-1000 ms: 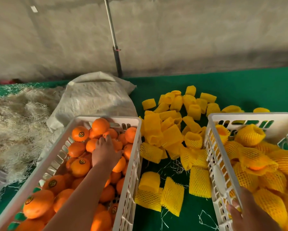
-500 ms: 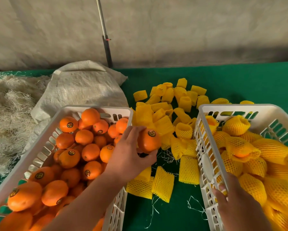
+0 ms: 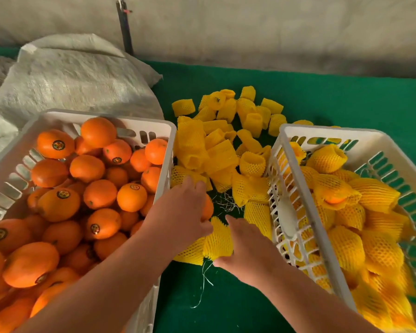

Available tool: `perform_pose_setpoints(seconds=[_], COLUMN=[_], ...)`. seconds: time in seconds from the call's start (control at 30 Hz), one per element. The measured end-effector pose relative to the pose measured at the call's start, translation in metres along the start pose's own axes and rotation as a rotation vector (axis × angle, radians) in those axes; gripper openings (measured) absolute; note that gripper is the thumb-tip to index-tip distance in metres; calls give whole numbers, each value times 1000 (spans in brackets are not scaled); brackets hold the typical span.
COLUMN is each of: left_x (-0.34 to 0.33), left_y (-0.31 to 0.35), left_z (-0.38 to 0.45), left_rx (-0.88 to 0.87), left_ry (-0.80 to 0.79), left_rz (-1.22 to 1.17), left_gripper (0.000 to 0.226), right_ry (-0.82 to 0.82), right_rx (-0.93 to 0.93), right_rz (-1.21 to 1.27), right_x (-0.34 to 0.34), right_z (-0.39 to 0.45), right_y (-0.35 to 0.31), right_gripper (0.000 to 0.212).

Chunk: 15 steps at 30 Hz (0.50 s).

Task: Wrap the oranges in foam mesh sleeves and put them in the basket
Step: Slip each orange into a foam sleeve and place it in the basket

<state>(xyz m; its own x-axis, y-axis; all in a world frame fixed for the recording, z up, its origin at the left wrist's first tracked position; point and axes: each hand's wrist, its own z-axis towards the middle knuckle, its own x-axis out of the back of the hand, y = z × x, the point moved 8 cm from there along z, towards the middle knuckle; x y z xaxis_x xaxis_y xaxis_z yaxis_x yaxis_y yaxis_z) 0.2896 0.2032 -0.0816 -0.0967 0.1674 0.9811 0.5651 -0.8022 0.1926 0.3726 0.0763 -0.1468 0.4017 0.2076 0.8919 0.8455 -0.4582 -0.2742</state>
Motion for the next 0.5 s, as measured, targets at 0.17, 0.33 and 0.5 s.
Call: perform_pose_setpoints(seconds=[0.17, 0.33, 0.5], left_x=[4, -4, -6], left_y=[1, 2, 11], left_z=[0, -1, -7], left_rx=[-21, -40, -134], left_ry=[25, -30, -65], left_rz=[-5, -4, -64], left_gripper=[49, 53, 58], right_ry=[-64, 201, 364], right_rx=[-7, -45, -61], right_rz=[-99, -49, 226], right_x=[-48, -12, 58], right_z=[45, 49, 45], right_y=[4, 25, 26], right_gripper=[83, 25, 40])
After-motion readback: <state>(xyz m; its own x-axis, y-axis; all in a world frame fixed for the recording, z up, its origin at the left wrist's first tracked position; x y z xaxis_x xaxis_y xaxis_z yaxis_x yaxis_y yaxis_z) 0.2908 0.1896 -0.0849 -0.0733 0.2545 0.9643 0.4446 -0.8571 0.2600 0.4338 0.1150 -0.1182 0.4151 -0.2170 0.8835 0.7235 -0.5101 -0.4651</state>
